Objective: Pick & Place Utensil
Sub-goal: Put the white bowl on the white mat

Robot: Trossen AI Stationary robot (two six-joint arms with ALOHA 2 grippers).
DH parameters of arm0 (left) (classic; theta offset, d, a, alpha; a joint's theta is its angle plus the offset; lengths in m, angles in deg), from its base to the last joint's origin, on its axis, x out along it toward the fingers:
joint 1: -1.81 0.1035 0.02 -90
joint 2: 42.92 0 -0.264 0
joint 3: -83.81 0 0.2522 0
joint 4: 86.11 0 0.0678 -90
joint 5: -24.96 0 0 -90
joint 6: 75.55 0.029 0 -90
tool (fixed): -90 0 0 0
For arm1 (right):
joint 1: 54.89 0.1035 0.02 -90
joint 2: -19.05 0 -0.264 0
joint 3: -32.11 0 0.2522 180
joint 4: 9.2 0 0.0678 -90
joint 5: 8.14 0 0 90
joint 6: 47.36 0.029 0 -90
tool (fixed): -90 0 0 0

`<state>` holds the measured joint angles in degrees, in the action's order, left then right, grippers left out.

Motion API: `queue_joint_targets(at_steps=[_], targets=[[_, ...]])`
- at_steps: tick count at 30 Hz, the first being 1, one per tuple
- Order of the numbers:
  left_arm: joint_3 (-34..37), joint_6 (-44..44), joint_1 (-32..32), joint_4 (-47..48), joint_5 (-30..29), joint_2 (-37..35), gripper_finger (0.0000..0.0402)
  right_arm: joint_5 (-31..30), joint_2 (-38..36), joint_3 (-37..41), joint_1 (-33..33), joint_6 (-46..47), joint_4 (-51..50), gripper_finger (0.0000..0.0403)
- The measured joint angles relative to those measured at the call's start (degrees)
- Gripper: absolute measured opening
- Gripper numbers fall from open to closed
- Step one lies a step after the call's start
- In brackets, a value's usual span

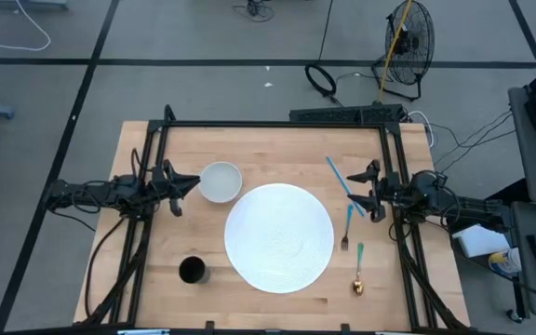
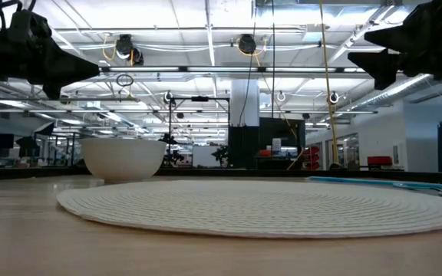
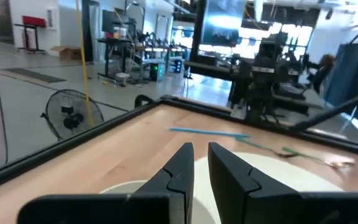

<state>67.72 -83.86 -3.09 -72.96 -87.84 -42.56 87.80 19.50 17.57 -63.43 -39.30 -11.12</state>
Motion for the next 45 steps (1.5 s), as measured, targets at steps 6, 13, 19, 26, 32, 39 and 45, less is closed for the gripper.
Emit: queue_joint_targets(at_steps=[6, 13, 19, 26, 32, 39, 45], targets=[[0.0, 0.0, 0.0, -1.0, 4.1, 0.0, 0.0051, 0.1, 0.0, 0.0, 0.0, 1.7, 0.1, 0.0267], [-2.0, 8.0, 0.0, -11.5, 11.5, 0.0, 0.0051, 0.1, 0.0, -0.7, 0.0, 1.6, 3.0, 0.0267], [-12.7, 11.4, 0.0, -2.1, 8.8, 2.1, 0.0058, 1.9, 1.9, -7.7, 0.0, -0.6, 1.6, 0.0267], [-22.5, 10.9, 0.0, 5.1, -4.1, 12.2, 0.0112, -0.3, 8.2, -14.1, 0.0, -8.1, 1.5, 0.0267], [-31.4, 7.1, 1.5, 16.3, -13.2, 22.8, 0.0160, -1.4, 16.2, -18.9, 0.0, -9.1, 1.2, 0.0267], [-39.3, 7.6, 6.3, 23.3, -10.8, 35.2, 0.0207, -1.7, 28.6, -25.4, 0.0, -9.2, -1.1, 0.0267], [-42.4, 9.5, 11.0, 25.5, -7.7, 41.9, 0.0211, -2.0, 36.1, -29.9, 0.0, -10.9, -2.7, 0.0267]])
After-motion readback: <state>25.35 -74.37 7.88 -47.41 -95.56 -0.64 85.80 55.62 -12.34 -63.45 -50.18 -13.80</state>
